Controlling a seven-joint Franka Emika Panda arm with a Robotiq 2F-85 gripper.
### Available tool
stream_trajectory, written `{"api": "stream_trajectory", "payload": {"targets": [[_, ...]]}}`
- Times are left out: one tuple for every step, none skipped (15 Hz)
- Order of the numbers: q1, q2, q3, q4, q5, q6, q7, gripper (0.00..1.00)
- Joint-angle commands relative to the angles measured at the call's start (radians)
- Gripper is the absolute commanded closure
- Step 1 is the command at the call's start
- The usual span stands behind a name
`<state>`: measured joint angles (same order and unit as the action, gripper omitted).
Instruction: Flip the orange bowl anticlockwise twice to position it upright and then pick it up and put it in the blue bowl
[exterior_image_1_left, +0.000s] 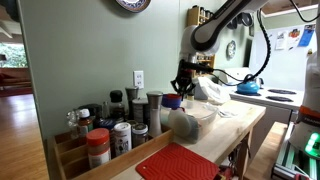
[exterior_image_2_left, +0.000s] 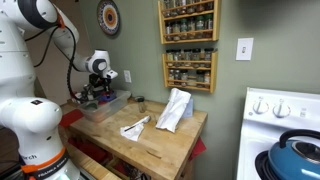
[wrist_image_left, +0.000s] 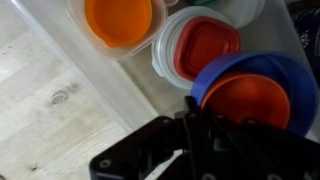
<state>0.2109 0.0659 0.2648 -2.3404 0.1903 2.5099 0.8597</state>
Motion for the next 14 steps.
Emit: {"api": "stream_trajectory", "payload": {"targets": [[0.028,0.092,-0.018,0.068,-0.026,0.062,0.01,0.98],[0.031,0.099,-0.025,0.076,-0.037,0.071,0.017,0.98],[0.032,0.11,-0.026,0.085,-0.024,0.08,0.005,0.98],[0.036,0.12,-0.03,0.091,-0.025,0.085,0.006,0.98],[0.038,0.127,-0.033,0.095,-0.025,0.09,0.008,0.98],[0.042,0.137,-0.039,0.1,-0.035,0.092,0.017,0.98],[0.048,0.149,-0.047,0.105,-0.053,0.091,0.03,0.98],[0.055,0.165,-0.06,0.111,-0.079,0.083,0.056,0.98],[0.06,0.178,-0.068,0.115,-0.087,0.089,0.065,0.98],[0.062,0.192,-0.07,0.12,-0.077,0.091,0.074,0.98],[0.067,0.202,-0.076,0.122,-0.08,0.096,0.084,0.98],[0.069,0.212,-0.076,0.129,-0.07,0.096,0.082,0.98],[0.071,0.22,-0.077,0.136,-0.062,0.091,0.079,0.97],[0.077,0.225,-0.082,0.139,-0.067,0.095,0.089,0.82]]}}
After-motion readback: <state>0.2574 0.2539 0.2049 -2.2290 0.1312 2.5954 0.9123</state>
